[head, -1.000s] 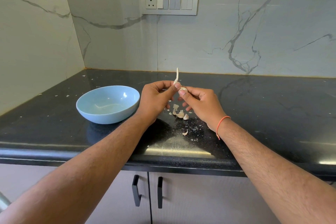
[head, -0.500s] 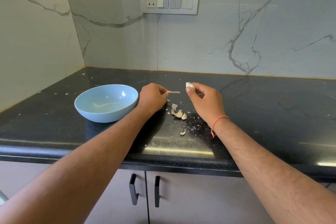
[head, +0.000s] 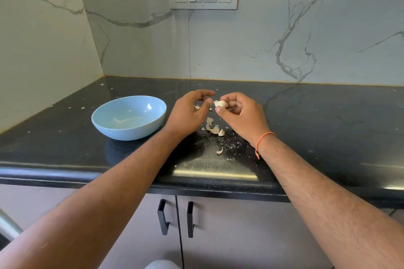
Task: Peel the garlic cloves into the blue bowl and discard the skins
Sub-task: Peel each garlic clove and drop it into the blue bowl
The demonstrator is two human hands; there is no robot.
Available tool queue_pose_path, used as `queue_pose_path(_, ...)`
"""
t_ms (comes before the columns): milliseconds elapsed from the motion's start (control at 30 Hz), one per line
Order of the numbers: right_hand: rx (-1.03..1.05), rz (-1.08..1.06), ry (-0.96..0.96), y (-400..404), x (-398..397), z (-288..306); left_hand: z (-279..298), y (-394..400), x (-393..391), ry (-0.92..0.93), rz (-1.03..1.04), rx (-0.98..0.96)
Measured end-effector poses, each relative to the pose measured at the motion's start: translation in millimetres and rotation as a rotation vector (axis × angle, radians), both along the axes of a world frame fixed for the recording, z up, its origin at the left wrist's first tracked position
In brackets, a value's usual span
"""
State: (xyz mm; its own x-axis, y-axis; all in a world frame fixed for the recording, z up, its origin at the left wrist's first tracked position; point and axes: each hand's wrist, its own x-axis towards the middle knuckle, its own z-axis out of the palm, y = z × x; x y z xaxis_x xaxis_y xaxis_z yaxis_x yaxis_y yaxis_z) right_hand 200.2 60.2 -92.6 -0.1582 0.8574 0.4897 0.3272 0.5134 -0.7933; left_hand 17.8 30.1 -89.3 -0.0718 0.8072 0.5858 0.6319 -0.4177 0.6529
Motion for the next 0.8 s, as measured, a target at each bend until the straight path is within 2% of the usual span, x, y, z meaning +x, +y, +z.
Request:
queue_pose_path(133,0.015,0.041,-0.007,-8,3,1,1,-18,4,0.024,-0.093,0.051)
queue_pose_path(400,0.041,0.056,-0.066,-29,8,3,-6,-40,-5,0.087,-0.128,-0.008)
queue_pose_path(633,0.242,0.051,-0.254,-34,8,-2,-2,-47,-3,0.005,-0.207,-0.018)
queue_pose_path(800,0.29,0.04,-0.435,-30,2,-6,-4,-41,-7,-0.01,-0.205,-0.039)
